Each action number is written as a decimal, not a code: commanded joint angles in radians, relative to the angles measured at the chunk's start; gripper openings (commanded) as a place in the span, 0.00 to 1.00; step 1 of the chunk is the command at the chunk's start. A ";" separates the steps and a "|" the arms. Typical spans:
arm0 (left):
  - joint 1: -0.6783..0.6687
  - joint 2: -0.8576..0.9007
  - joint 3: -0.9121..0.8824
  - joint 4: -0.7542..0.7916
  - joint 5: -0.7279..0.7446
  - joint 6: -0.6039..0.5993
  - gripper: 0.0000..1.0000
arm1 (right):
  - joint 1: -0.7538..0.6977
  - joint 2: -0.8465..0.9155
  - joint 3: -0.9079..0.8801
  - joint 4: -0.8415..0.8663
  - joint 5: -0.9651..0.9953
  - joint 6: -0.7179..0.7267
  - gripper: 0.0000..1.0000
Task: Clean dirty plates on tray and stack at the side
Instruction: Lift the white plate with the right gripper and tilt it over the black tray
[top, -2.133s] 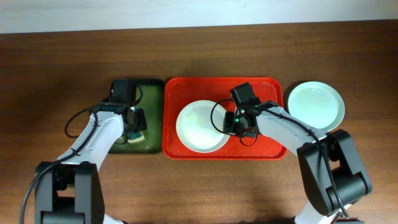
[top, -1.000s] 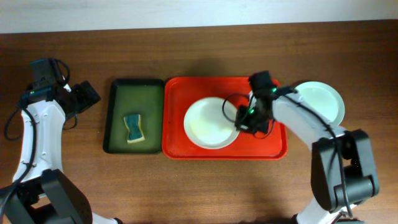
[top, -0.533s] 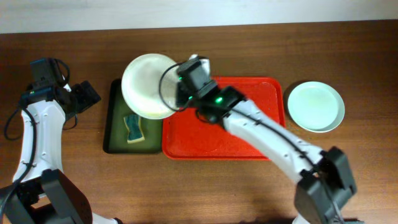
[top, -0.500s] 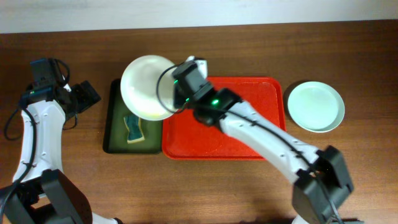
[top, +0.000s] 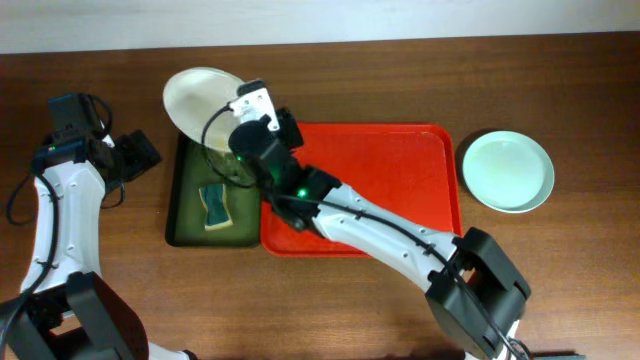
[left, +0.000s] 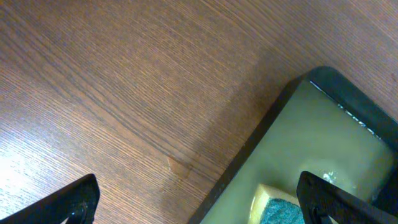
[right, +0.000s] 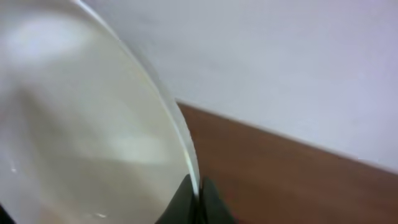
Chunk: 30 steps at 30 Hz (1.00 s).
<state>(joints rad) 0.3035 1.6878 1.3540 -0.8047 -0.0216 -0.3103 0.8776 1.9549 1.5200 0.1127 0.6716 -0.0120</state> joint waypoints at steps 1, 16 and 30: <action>0.005 -0.020 0.008 -0.001 0.007 -0.003 0.99 | 0.064 -0.067 0.019 0.195 0.177 -0.350 0.04; 0.005 -0.020 0.008 -0.001 0.007 -0.003 0.99 | 0.163 -0.068 0.019 0.593 0.235 -0.717 0.04; 0.005 -0.020 0.008 -0.001 0.007 -0.003 0.99 | 0.074 -0.059 0.019 -0.336 0.202 0.145 0.04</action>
<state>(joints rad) 0.3035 1.6878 1.3540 -0.8055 -0.0196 -0.3103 0.9817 1.9102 1.5349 -0.1452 0.9455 -0.1802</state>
